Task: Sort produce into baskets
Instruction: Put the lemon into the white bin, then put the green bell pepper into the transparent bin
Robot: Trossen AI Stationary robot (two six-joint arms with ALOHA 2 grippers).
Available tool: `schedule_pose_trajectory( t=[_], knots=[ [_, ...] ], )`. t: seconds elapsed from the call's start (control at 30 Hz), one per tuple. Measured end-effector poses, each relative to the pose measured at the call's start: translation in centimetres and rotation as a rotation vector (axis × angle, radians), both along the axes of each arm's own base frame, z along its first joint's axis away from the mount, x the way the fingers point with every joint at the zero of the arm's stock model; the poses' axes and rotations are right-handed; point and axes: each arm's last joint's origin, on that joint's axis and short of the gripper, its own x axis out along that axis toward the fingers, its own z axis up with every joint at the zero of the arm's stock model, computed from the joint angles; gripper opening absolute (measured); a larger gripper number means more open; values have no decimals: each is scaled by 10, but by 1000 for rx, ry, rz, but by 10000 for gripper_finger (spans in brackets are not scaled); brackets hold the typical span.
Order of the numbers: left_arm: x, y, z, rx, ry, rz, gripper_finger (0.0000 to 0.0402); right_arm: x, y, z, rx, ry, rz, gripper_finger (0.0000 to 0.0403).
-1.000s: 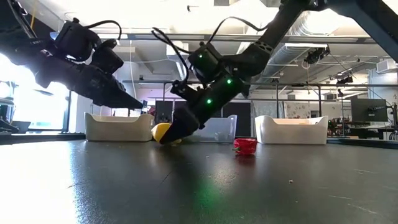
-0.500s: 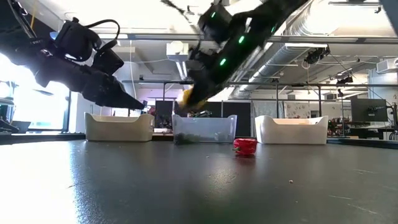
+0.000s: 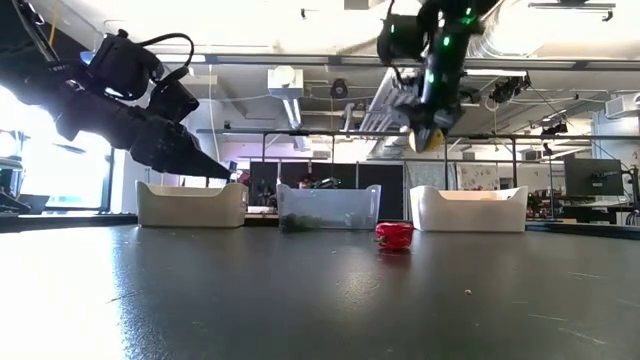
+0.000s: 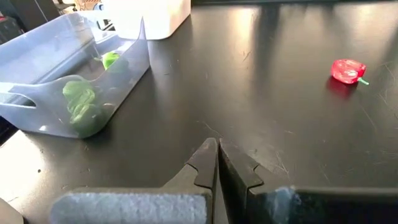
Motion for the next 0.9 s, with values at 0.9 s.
schedule_pose_trajectory(
  t=[0.9],
  knots=[
    [0,0,0,0,0,0,2,-13,-49,-37,241,-76,-299,310]
  ],
)
